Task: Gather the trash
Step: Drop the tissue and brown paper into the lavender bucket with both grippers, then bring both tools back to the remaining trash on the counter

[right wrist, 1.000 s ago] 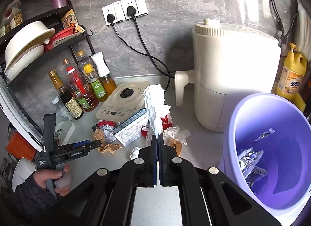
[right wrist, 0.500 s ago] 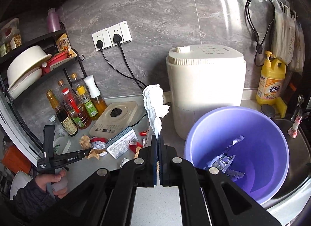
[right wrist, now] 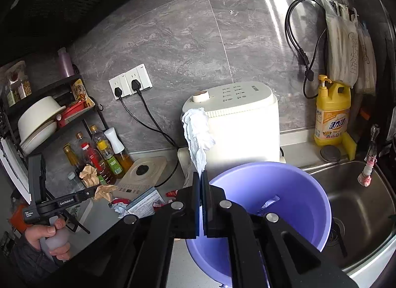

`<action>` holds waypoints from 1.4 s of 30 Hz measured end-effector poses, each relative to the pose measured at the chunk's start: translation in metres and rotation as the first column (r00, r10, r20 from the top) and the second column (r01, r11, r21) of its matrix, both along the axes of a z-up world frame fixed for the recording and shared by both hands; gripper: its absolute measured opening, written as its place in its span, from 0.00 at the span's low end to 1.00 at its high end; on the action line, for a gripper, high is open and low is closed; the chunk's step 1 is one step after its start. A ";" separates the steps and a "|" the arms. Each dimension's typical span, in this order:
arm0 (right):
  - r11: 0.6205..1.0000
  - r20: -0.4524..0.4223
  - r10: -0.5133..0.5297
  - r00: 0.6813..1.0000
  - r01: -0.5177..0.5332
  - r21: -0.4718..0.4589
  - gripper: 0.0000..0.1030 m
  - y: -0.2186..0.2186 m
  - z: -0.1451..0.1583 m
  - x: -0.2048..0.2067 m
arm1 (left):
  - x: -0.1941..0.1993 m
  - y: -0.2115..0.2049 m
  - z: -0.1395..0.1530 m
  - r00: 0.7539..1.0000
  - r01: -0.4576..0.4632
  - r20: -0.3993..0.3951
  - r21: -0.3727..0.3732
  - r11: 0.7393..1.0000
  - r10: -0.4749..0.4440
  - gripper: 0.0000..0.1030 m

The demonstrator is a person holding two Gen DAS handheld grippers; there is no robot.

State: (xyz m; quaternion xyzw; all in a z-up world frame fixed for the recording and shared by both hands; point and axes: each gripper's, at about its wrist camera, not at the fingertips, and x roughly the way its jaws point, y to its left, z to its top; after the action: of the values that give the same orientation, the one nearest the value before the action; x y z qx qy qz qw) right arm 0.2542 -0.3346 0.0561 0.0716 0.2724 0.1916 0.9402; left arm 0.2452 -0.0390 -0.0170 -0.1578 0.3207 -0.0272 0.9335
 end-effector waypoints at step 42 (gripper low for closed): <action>0.998 -0.060 -0.062 0.996 0.063 0.011 0.93 -0.164 -0.026 0.000 | 0.011 -0.162 0.034 0.999 0.022 0.031 0.066 0.998 -0.024 0.94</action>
State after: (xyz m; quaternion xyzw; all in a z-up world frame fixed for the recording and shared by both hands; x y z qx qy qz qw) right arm 0.2542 -0.4987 0.0304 0.0917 0.2966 0.1616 0.9367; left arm 0.2563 -0.2012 0.0174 -0.1227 0.3085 -0.0297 0.9428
